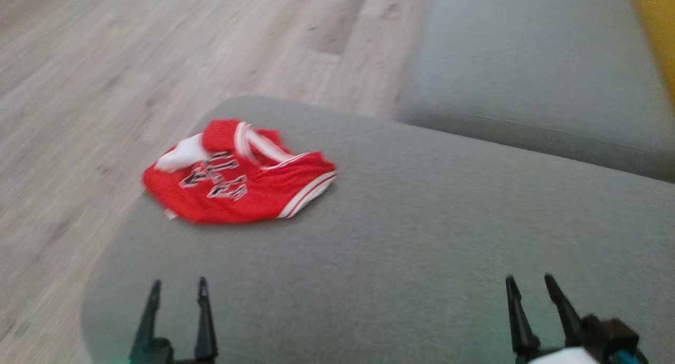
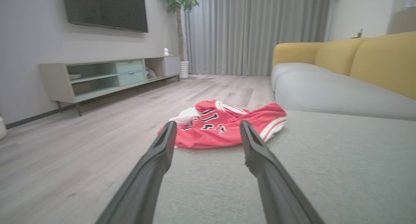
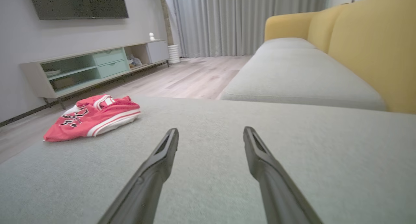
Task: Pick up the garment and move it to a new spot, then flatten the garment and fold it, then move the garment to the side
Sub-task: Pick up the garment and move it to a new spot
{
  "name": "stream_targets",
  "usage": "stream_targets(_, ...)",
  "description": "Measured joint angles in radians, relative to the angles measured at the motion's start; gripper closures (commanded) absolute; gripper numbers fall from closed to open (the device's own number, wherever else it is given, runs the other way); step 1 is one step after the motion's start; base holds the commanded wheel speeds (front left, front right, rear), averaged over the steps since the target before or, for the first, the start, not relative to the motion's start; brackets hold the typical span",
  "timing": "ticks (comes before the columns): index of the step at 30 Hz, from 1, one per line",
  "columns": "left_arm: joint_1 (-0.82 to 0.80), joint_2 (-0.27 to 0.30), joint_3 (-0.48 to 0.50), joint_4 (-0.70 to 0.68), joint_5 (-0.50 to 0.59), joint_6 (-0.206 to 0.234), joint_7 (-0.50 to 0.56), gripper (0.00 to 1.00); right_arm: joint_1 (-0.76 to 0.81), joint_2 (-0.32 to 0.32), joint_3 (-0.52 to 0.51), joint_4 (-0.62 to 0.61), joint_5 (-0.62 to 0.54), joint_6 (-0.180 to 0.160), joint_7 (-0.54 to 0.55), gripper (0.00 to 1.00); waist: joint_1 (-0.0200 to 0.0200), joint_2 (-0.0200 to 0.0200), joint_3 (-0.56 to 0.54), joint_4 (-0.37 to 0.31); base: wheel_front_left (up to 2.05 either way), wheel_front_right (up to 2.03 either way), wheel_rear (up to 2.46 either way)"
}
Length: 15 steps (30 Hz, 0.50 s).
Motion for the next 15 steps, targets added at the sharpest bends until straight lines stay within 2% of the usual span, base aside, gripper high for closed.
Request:
stream_targets(6, 0.0, 0.0, 0.046, -0.063, 0.0, 0.03, 0.0, 0.0, -0.091, 0.0, -0.02, 0.0, -0.027, 0.0, 0.0, 0.0, 0.0002, 0.0, 0.068, 0.095, 0.0, 0.0, 0.0)
stream_targets(10, -0.012, -0.001, 0.048, -0.088, 0.003, 0.031, 0.0, 0.0, -0.094, -0.005, -0.035, 0.007, -0.03, 0.0, 0.0, 0.0, 0.0001, 0.0, 0.114, 0.135, 0.0, 0.0, 0.0)
stream_targets(15, -0.148, 0.007, 0.044, -0.097, 0.026, 0.018, 0.0, 0.0, -0.093, -0.045, -0.091, -0.022, -0.065, 0.0, 0.0, 0.0, 0.0, 0.0, 0.176, 0.17, 0.0, 0.0, 0.0)
